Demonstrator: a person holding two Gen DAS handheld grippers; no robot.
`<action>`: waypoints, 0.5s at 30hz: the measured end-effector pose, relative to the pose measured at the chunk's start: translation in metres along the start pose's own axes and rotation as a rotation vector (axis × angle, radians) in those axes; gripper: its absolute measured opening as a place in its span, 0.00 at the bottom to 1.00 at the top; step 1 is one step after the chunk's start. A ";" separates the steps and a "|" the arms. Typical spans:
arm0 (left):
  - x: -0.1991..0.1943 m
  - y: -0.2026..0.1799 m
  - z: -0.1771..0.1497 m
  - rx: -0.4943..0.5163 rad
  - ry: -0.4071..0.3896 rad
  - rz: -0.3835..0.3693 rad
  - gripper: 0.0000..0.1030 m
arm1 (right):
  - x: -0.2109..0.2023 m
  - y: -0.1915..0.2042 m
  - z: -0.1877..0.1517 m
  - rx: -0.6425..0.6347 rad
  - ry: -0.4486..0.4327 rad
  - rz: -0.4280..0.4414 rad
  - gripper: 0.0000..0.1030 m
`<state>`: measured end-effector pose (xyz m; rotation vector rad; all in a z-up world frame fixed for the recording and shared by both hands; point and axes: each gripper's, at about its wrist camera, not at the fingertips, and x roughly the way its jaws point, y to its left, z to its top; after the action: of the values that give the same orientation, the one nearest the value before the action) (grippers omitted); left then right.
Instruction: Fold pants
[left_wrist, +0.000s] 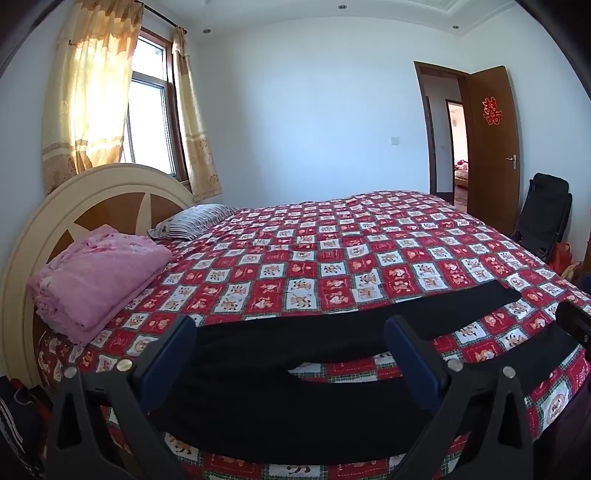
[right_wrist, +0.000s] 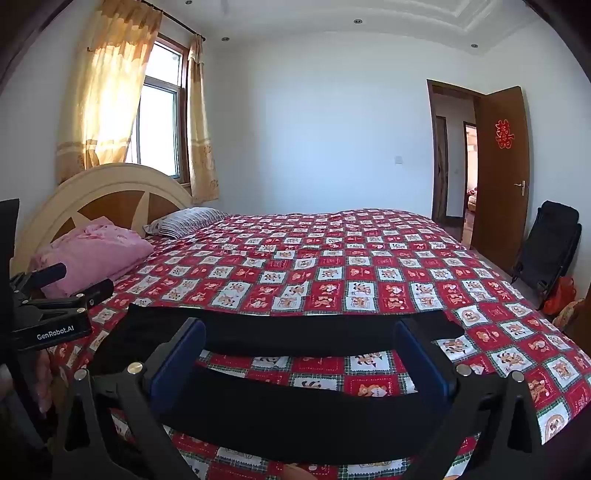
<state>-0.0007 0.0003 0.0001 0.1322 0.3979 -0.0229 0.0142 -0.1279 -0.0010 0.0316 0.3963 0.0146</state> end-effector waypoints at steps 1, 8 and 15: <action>0.000 0.000 0.000 0.000 0.001 0.000 1.00 | 0.000 0.000 0.000 0.001 -0.002 0.001 0.99; 0.007 -0.003 -0.001 -0.005 0.030 -0.007 1.00 | 0.001 0.000 0.000 0.000 -0.003 -0.001 0.99; 0.009 -0.004 -0.002 -0.008 0.027 -0.006 1.00 | 0.003 0.002 -0.001 0.002 0.003 -0.005 0.99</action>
<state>0.0072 -0.0032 -0.0054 0.1238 0.4251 -0.0253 0.0163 -0.1262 -0.0034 0.0322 0.3995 0.0090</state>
